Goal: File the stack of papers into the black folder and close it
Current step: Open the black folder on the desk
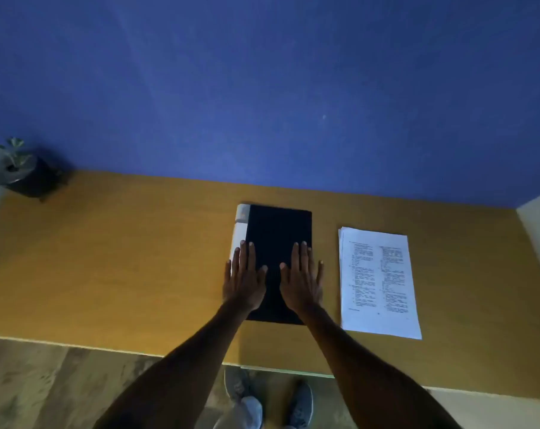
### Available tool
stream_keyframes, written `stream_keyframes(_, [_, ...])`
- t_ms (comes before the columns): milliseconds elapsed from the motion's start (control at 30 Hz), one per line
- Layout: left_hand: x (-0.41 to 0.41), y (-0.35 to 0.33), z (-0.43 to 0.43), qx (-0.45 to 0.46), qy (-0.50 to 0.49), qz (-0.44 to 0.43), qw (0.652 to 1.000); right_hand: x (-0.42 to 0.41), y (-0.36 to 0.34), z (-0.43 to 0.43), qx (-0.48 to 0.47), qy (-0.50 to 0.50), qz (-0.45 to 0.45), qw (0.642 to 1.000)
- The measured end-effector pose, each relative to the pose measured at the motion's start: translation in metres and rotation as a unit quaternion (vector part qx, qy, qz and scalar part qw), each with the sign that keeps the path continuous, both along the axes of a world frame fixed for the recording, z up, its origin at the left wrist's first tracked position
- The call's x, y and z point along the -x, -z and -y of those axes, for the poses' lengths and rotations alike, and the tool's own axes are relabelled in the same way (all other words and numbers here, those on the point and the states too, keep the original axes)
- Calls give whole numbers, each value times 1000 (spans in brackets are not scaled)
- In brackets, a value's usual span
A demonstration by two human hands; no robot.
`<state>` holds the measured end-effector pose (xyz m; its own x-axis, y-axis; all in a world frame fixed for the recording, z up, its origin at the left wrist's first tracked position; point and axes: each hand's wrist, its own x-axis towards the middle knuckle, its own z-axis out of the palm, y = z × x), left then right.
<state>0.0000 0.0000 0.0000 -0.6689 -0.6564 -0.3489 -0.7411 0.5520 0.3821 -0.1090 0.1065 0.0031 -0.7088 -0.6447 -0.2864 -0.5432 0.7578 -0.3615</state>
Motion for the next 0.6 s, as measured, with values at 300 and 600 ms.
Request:
stream_keyframes(300, [-14, 14, 38, -106, -55, 46, 992, 2, 17, 5, 1, 167, 134, 977])
stream_keyframes(600, [-16, 18, 46, -148, -59, 31, 987, 24, 18, 4, 1, 295, 175, 939])
